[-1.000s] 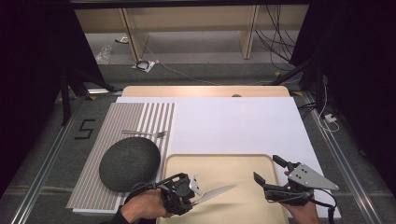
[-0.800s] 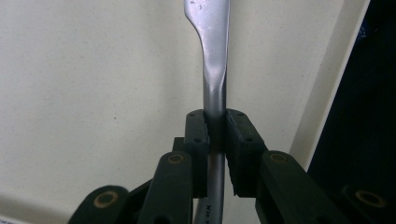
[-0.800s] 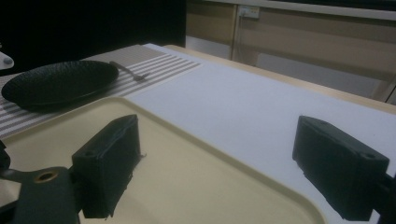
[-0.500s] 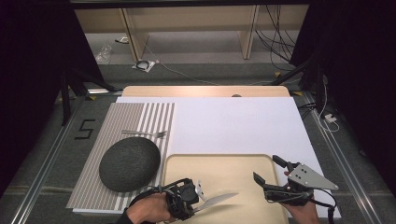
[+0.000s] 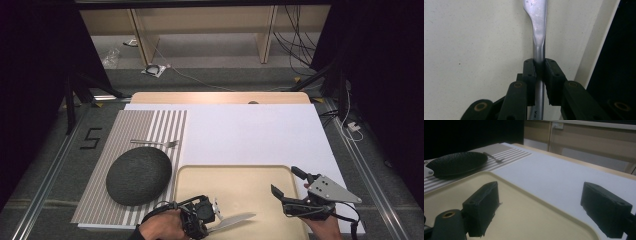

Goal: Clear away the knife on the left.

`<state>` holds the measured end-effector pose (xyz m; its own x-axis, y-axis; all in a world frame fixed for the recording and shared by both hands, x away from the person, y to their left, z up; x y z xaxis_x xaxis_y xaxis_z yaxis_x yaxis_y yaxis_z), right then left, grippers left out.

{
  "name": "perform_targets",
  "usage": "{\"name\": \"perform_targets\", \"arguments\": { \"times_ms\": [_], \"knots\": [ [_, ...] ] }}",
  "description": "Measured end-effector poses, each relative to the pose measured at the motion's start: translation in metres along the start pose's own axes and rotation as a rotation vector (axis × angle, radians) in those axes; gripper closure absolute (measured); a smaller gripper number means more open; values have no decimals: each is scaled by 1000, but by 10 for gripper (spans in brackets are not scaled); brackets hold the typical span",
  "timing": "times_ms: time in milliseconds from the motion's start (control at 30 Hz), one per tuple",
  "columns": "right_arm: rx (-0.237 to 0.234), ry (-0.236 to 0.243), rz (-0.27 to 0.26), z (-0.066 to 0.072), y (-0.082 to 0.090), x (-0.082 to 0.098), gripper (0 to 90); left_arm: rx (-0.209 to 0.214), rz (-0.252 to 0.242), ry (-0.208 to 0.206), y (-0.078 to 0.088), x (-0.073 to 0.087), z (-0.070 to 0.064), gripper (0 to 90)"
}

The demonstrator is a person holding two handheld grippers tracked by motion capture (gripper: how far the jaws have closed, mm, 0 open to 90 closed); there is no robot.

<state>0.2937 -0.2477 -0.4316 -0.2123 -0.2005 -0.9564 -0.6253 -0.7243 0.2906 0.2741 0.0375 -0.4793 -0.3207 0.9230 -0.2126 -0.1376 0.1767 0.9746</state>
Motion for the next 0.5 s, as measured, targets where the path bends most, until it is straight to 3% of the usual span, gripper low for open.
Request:
{"name": "perform_targets", "arguments": {
  "times_ms": [433,500],
  "knots": [
    [0,3,1,0,0,0,160,3,20,-4,-3,4,0,786],
    [-1,1,1,0,0,0,160,11,-4,2,-1,4,0,766]
  ]
}}
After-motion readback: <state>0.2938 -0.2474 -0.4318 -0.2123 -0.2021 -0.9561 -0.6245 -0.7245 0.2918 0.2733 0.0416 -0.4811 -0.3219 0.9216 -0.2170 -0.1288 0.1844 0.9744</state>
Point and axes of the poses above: each handheld gripper's, and its own axes: y roughly backward along the jaws, x roughly out of its underside, z roughly to its left, the point moved 3 cm from there along -y, roughly forward along the jaws, and after that the axes turned 11 degrees about -x, right-handed, at the moved point
